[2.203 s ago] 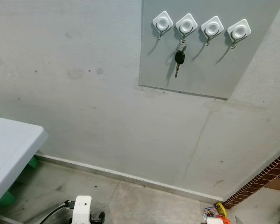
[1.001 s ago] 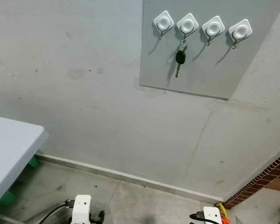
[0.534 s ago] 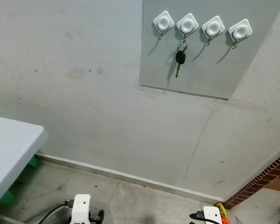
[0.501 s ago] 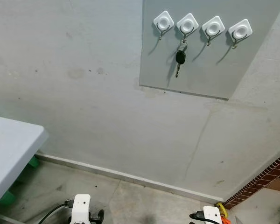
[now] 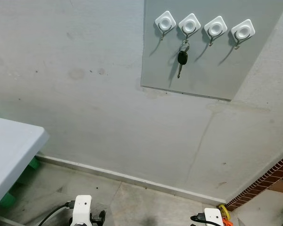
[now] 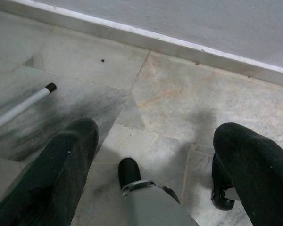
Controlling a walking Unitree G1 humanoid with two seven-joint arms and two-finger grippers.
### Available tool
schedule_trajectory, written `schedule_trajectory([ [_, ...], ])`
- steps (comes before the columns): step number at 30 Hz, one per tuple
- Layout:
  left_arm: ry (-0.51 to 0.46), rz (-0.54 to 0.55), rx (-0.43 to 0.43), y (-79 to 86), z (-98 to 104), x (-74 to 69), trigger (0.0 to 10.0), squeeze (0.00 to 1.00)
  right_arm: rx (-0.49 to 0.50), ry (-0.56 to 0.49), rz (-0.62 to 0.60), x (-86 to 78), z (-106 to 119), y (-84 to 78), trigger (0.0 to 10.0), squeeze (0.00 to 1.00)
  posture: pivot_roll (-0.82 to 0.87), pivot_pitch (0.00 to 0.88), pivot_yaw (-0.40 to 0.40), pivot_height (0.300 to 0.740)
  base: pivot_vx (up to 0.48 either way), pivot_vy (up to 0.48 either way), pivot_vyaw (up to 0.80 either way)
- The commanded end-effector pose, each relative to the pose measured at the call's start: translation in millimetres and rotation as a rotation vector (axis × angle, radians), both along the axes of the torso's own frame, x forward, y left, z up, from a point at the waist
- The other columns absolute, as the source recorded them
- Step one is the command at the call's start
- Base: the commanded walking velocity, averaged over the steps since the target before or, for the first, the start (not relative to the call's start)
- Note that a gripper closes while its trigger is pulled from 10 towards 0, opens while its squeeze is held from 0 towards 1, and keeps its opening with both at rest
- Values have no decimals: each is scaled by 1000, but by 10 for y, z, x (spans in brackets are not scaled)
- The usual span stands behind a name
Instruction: Hang keys on a hook
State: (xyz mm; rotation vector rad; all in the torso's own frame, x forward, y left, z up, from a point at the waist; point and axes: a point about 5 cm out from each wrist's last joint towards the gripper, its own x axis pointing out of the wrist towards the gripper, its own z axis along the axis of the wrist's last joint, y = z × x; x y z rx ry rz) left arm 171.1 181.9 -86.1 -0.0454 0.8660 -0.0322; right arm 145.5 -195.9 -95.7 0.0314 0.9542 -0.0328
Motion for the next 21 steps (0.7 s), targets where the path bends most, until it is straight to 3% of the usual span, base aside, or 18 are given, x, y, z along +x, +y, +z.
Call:
schedule_trajectory([
  [1, 2, -4, -1, 8, 1, 2, 10000, 0, 3, 4, 4, 9, 0, 10, 10000, 0, -45, 0, -8, 740, 0, 0, 800],
  [21, 7, -2, -5, -1, -1, 3, 10000, 0, -8, 13, 18, 1, -4, 4, 10000, 0, -49, 0, -12, 740, 0, 0, 800],
])
